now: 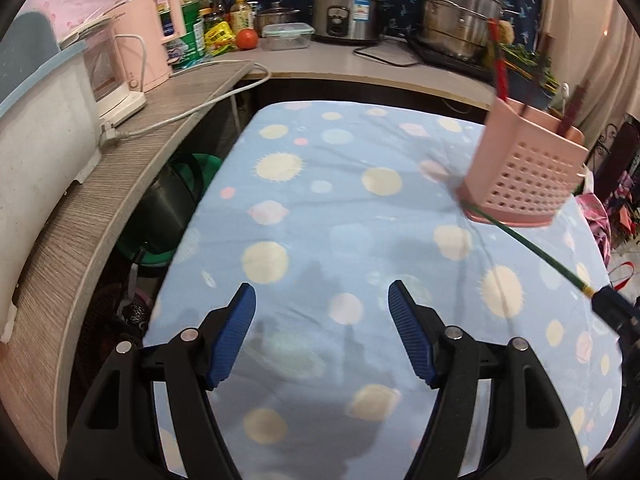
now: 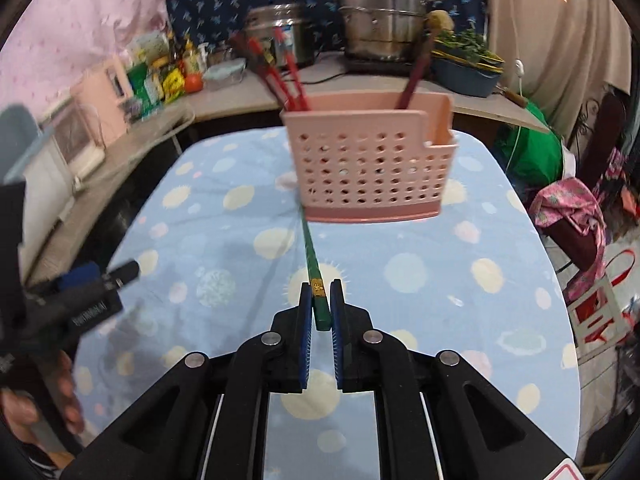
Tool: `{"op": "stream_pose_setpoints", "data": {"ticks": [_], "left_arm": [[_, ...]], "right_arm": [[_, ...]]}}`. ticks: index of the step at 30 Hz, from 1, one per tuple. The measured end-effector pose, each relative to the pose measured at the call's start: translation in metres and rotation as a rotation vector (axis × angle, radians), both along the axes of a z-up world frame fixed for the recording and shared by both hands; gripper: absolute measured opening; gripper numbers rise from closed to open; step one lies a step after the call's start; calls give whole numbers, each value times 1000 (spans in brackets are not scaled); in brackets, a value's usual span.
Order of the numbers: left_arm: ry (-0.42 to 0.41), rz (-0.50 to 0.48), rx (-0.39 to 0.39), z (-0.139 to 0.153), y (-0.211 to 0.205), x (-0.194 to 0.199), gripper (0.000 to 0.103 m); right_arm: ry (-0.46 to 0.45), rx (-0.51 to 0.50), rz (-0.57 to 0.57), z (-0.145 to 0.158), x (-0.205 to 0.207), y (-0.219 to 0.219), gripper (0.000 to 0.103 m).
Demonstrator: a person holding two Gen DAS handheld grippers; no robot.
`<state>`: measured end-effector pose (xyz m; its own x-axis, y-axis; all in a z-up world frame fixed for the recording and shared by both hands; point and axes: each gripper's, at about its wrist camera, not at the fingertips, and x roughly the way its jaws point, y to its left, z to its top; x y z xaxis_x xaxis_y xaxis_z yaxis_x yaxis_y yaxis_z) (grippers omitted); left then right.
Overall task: Organize utensils
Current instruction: 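Lift the green chopstick with the right tool and lower it into the caddy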
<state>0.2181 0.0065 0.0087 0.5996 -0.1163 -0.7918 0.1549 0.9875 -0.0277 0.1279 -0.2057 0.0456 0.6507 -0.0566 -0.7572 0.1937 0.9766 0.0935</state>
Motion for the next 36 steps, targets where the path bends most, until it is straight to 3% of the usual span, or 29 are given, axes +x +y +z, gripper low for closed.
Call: {"op": "stream_pose_setpoints", "data": {"ticks": [7,15,26,36], "left_arm": [[-32,-57,-10,27,-38,-24,65],[-55,-109,-48,59,-69,-26,65],[-136,-145,-107,118,-100,-2,65],[-138,-185,-155,143,-135,31,63]], "right_arm": [[-110,109,-5,43,-22,-39,7],[-242,102,-45,84,-22,-72,7],[-416,84,-104,138,1,-110,7],[-532,103,-128,186,25,-144,7]]}}
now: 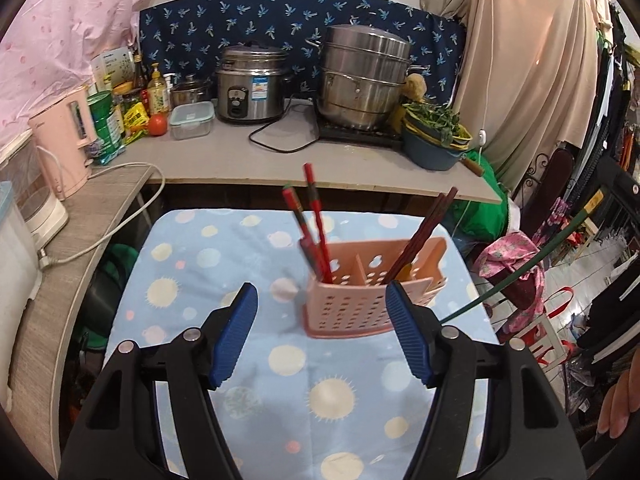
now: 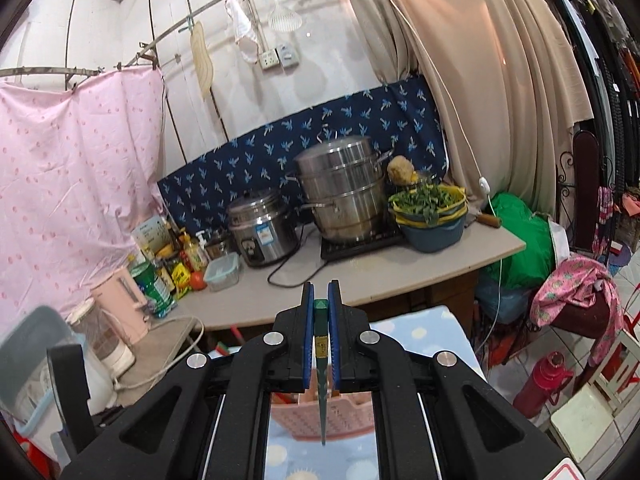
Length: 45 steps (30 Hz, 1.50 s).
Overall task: Organize utensils
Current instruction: 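Lift the green chopstick with the right tool and lower it into the caddy, then open the right tool to release the green chopstick into the caddy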
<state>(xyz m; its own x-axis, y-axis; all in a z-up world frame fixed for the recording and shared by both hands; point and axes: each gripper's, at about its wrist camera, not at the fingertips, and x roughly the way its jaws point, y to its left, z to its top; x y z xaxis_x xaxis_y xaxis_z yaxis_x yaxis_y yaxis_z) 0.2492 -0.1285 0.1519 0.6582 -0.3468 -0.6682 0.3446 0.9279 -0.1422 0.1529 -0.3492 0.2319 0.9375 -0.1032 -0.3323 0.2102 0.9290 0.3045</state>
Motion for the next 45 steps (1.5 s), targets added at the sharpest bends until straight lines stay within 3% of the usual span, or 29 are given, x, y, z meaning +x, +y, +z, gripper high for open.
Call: {"op": "stream_pose_setpoints", "data": {"ticks": [5,18,30,45], "left_arm": [[-20,-14,26,6,-24,15,58],[51,-90,37,-15,-54,42,7],[84,-107,64,-35,-62,54,0],[113,-102,66,-52,-71,64,0]], "right_arm": [[-15,-5,6,11,25,-5,7],[-6,-49,36,7,76,-1,7],[-36,-68,48,23,91,4,7],[180,-30,87,-66,119,-2,8]]}}
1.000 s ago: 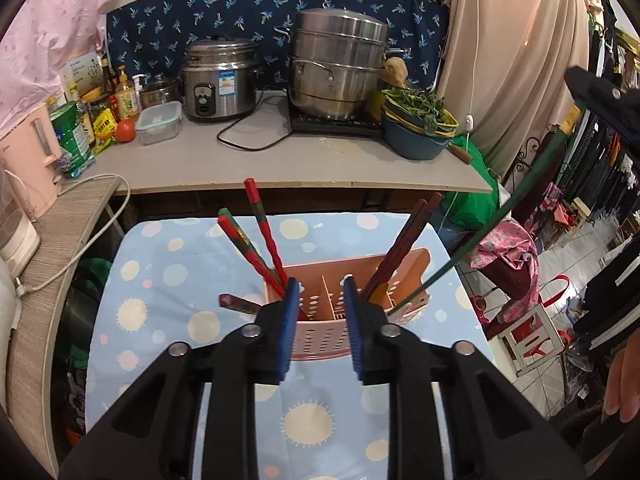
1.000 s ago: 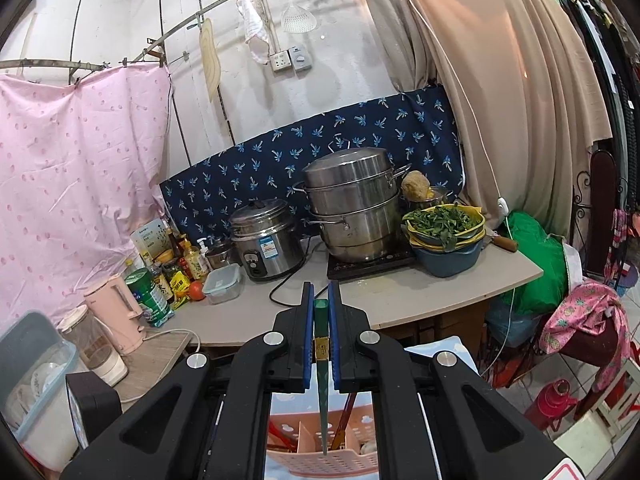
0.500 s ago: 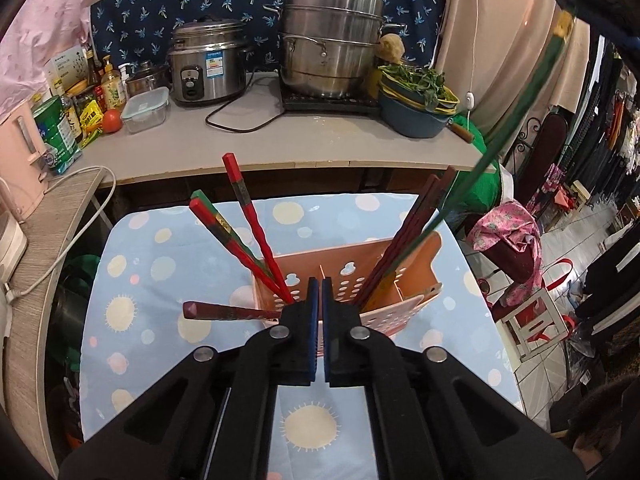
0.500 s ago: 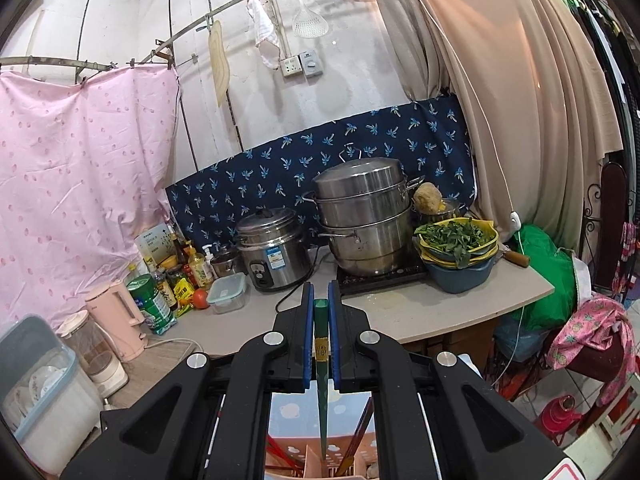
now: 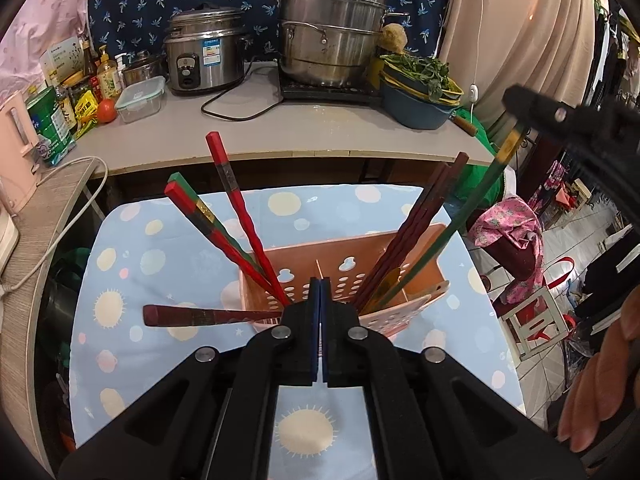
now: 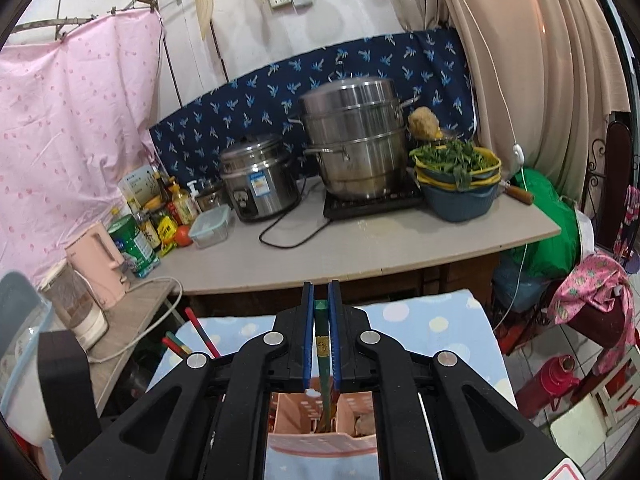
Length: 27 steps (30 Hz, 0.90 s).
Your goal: Organize utensils
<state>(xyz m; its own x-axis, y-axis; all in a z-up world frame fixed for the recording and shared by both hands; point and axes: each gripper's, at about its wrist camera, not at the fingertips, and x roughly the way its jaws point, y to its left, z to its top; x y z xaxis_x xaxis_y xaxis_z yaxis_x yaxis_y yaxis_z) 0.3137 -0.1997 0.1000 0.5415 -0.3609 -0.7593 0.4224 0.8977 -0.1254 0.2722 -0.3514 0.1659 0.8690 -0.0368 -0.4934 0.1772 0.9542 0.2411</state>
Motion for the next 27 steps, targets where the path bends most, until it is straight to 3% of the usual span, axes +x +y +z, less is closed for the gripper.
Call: {"op": "stream_pose_setpoints", "data": {"ticks": [4,6,12,14,16,19,22,25,27], "left_arm": [[-15,6,14,-3,-2,1,0],[-23,9,24,-4,-4,0,0],[-47,26,39,-2,-3,-4,5],[-58,30,44,0,-2,-7,15],[-72,32,42,2,-1,-12,38],[-117,37,56,8,-1,-23,58],[-132,39,63,11,-1,-31,62],[-136,55,59,13,3,-39,79],[-152,63,67,15,6,-48,83]], "right_arm": [[37,-15,15,-10,0,3,19],[38,-27,17,-11,-6,6,36],[55,-36,4,-17,-35,8,47],[69,-38,4,-19,-46,8,53],[88,-41,5,-23,-56,9,57],[116,-46,0,-28,-69,10,60],[133,-40,-18,-33,-83,7,64],[149,-26,-24,-38,-94,5,68],[163,-36,-28,-42,-102,7,72]]}}
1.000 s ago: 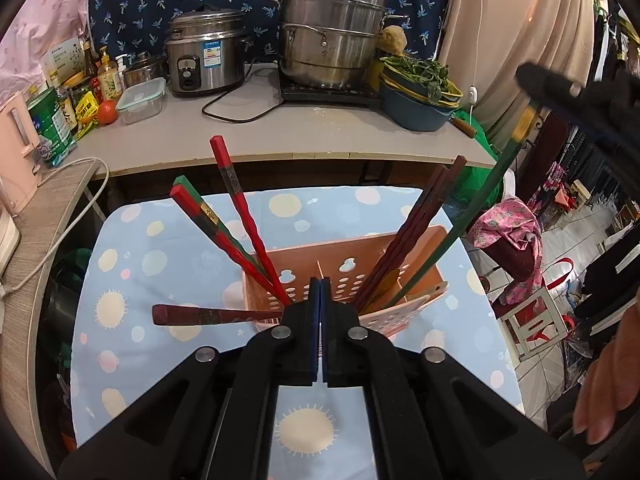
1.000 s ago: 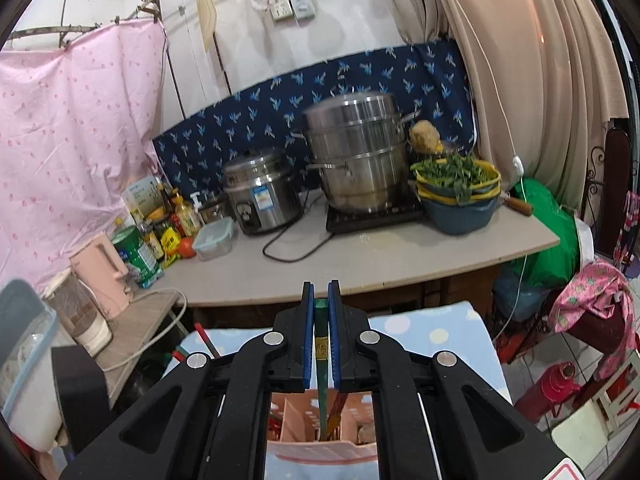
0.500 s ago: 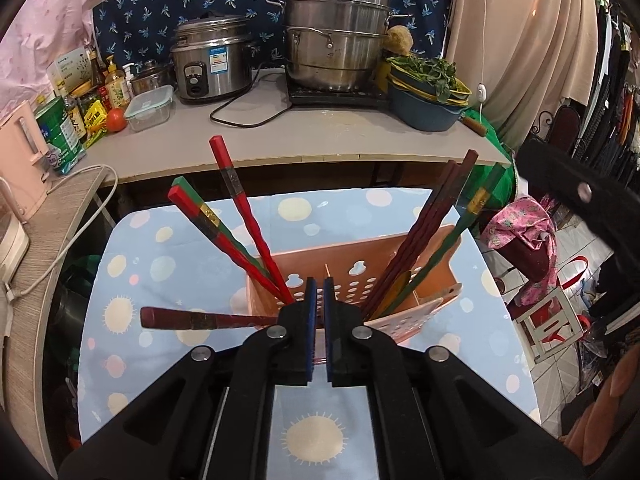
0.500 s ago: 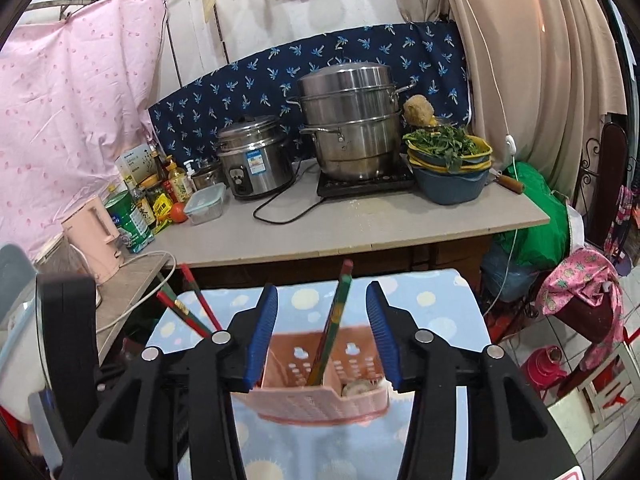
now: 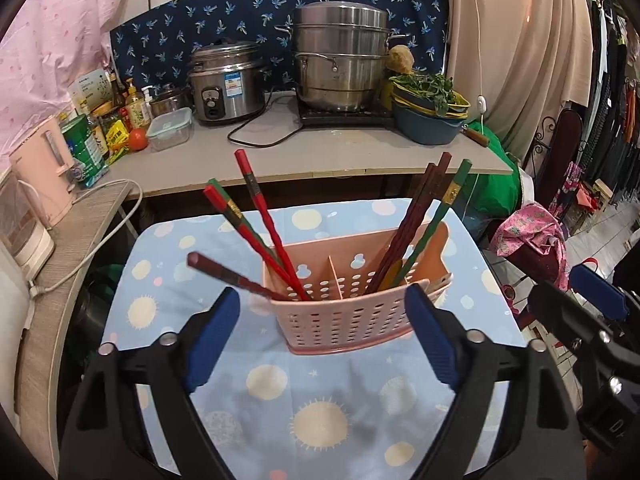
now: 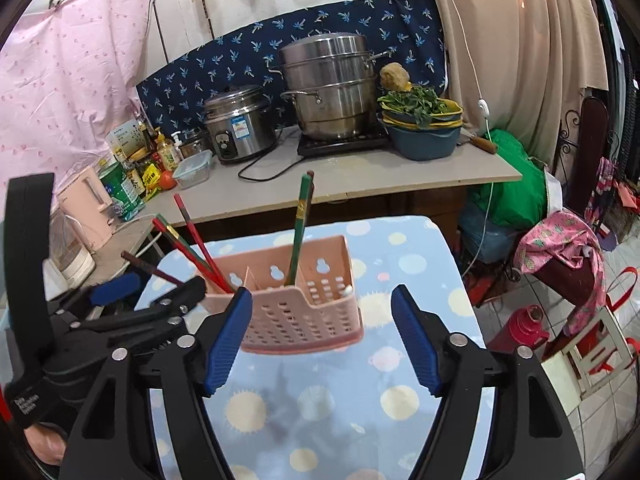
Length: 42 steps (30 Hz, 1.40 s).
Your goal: Organize utensils
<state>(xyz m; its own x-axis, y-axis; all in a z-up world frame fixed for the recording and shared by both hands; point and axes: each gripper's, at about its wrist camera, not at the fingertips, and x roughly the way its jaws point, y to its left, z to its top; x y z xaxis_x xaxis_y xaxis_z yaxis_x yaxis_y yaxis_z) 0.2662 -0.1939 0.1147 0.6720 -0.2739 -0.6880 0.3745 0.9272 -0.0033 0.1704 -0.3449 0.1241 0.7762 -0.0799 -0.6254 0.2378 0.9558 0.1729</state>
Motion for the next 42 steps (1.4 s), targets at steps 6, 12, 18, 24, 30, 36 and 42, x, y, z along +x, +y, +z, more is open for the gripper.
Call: {"op": "stream_pose_setpoints", "data": {"ticks": [6,12,18,24,30,36,42], "left_arm": [[-6,38,13,-3,11,-19,91],[8,74,39,-16,20,-32,94],[29,90,52,-25,30,-38,94],[42,97,58,-30,33,-39,94],[51,98,57,-32,35,-43,94],[61,112,60,-36,39,-46,94],[63,115,71,-39,39,-48,94]], "right_arm": [[37,-36,-4,-14,-15,11,78],[69,-75,13,-29,-22,26,78],[81,-94,10,-35,-26,34,78],[89,-99,5,-38,-28,38,78],[96,-110,1,-39,-30,41,78],[108,-109,-10,-43,-36,43,79],[117,-113,-8,-47,-37,45,79]]}}
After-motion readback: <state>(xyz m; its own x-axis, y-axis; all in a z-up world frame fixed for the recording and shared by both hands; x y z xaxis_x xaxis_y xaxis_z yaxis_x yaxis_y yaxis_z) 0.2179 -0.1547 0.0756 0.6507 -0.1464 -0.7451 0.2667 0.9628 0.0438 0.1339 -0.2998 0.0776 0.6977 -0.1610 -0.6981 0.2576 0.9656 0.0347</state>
